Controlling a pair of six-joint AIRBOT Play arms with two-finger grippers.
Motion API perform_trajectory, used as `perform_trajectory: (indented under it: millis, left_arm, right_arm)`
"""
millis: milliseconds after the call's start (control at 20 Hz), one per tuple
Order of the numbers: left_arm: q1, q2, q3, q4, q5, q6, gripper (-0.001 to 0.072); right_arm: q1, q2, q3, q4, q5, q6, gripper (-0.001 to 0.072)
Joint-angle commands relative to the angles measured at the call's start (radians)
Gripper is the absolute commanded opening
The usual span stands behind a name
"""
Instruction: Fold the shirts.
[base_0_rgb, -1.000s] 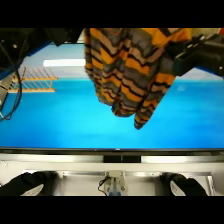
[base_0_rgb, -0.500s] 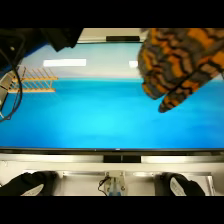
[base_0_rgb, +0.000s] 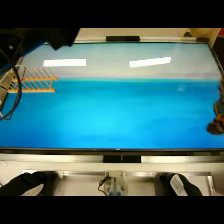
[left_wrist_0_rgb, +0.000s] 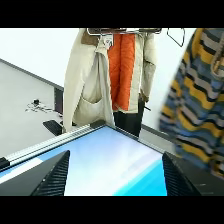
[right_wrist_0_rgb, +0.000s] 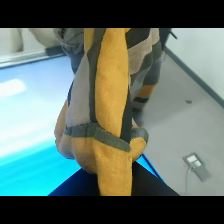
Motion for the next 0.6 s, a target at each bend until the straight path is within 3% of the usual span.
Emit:
perform_trajectory:
  millis: [0,300,550]
  left_arm:
    - [0.007,0.001,0.0,0.001,0.001,0.0,0.0701]
    - [0.007,0.001,0.0,0.001,0.0,0.0,0.0701]
    - [0.007,0.001,0.0,0.001,0.0,0.001,0.0701]
  right_arm:
    - [-0.029,-0.006,0.006,-0.075,0.024,0.032,0.0051]
    - [-0.067,-0.052,0.006,-0.161,-0.036,0.127,0.0051]
    - [-0.246,-0.082,0.006,-0.16,-0.129,0.19,0.0051]
